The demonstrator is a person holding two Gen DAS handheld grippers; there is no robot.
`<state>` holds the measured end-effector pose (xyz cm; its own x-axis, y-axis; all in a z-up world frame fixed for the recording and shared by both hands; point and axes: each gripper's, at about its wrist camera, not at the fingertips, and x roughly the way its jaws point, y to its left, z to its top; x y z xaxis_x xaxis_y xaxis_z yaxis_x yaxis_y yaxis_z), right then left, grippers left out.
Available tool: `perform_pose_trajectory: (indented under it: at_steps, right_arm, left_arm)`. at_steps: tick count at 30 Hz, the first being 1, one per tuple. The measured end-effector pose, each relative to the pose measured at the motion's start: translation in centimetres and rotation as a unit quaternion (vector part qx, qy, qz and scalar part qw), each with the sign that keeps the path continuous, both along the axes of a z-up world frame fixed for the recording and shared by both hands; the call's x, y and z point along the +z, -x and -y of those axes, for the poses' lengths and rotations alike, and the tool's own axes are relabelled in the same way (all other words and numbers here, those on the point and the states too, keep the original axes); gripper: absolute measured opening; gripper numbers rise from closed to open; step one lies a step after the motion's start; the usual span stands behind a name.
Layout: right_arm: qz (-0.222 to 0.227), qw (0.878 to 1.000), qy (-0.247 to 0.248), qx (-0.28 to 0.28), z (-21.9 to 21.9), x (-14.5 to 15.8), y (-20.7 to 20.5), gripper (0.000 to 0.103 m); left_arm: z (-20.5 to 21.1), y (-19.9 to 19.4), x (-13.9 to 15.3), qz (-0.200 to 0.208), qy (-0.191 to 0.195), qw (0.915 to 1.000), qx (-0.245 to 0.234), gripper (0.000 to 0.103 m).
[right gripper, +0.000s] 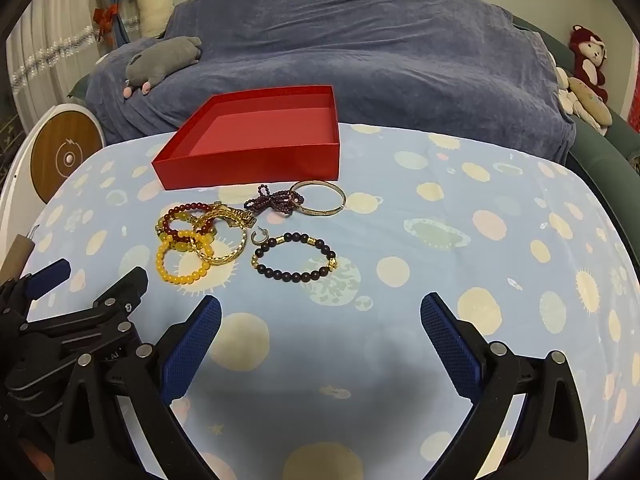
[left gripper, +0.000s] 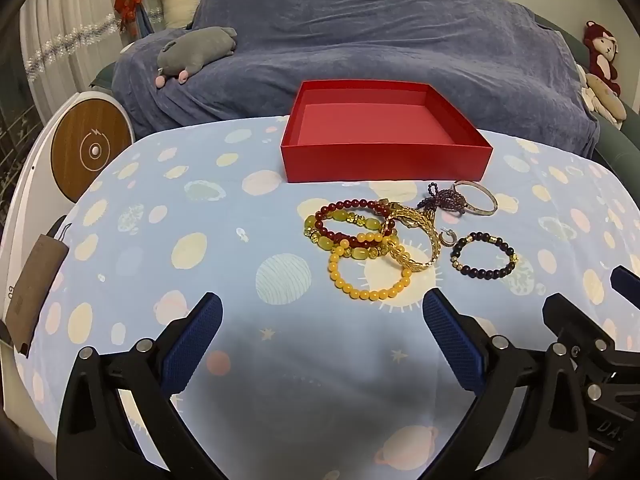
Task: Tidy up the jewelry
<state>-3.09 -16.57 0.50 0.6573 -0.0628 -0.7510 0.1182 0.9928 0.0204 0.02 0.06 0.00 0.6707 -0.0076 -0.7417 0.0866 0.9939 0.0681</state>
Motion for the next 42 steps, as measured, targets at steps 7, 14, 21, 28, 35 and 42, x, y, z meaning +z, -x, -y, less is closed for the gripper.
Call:
perform_pose_trajectory:
  at_steps: [7, 14, 21, 28, 35, 42]
  right_arm:
    - [0.007, 1.000, 0.005, 0.003, -0.16, -0.03, 0.23, 0.096]
    - [0.004, 1.000, 0.007, 0.004, -0.15, 0.00, 0.09, 0.096]
    - [0.004, 1.000, 0.007, 0.003, -0.21, -0.07, 0.09, 0.096]
    - [0.005, 1.000, 0.007, 0.004, -0.34, 0.31, 0.11, 0.096]
    - [0.006, 1.000, 0.008, 0.003, -0.35, 0.26, 0.16, 0.096]
    - [0.008, 1.000, 0.008, 0.003, -0.47, 0.50, 0.13, 0.096]
  left_arm:
    - [-0.09, -0.37, -0.36, -0.002, -0.002, 1.0000, -0.001, 0.096]
    - [-0.43, 0.25, 0.36, 0.008, -0.004, 1.0000, 0.000, 0.096]
    - [-0.06, 0.20, 0.27, 0.010, -0.010, 0.9999, 0.000, 0.096]
    - [-0.22, 0.25, 0.51, 0.010, -0.007, 0.9999, 0.003, 0.096]
    - [-0.30, 0.24, 0.51, 0.011, -0.007, 0.9999, 0.003, 0.096]
    - [-0.30, 0.24, 0.51, 0.010, -0.007, 0.9999, 0.003, 0.096]
